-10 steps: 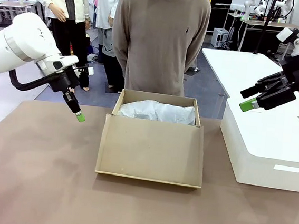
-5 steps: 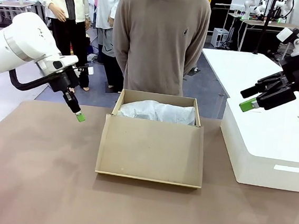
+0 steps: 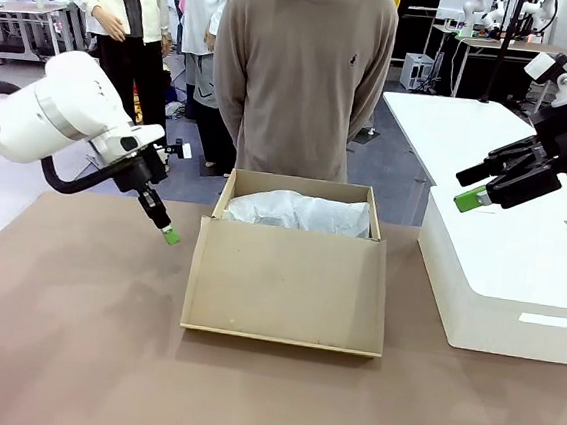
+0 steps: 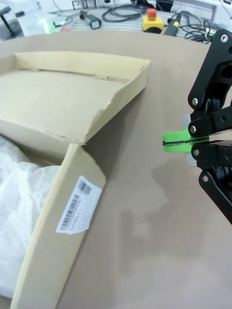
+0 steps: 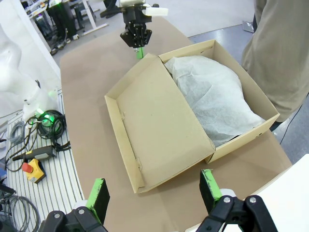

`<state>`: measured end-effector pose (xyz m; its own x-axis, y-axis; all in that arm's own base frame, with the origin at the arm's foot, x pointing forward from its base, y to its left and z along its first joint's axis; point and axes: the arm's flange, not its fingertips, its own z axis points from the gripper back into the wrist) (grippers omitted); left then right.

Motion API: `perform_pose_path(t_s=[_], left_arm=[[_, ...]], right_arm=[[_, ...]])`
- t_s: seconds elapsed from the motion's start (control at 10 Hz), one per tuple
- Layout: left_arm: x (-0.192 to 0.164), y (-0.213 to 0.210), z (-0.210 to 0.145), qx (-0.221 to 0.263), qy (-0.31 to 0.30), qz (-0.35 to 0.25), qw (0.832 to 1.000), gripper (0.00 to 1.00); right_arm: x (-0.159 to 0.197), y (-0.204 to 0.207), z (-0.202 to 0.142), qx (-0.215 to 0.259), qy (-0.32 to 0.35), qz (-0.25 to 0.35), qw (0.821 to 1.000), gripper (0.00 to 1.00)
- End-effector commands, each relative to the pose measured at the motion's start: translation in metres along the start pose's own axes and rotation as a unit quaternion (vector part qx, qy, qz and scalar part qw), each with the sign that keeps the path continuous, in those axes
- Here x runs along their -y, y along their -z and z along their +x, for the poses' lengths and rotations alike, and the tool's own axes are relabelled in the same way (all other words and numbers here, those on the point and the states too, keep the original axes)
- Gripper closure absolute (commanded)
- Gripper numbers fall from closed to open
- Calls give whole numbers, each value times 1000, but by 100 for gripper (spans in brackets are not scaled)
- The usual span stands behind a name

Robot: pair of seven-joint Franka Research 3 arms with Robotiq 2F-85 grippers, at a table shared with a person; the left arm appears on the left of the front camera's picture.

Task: Pack the shoes into the box.
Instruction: Close the Shoes Box.

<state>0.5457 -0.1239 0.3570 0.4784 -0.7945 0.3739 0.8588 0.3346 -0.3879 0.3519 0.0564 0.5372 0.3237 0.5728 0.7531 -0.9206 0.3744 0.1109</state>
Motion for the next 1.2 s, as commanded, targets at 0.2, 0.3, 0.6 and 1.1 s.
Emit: perform_pose_path(t_s=[0.2, 0.3, 0.6, 1.1], left_arm=[[-8, 28, 5, 22, 8, -23, 999, 100], [-9, 33, 4, 20, 10, -28, 999, 100], [-17, 40, 0, 27, 18, -57, 998, 100], [-30, 43, -10, 59, 19, -103, 993, 100]], right_arm=[[3, 2, 2, 19, -10, 4, 1000, 0], [3, 2, 2, 19, -10, 4, 1000, 0], [3, 2, 2, 19, -10, 4, 1000, 0], [3, 2, 2, 19, -10, 4, 1000, 0]])
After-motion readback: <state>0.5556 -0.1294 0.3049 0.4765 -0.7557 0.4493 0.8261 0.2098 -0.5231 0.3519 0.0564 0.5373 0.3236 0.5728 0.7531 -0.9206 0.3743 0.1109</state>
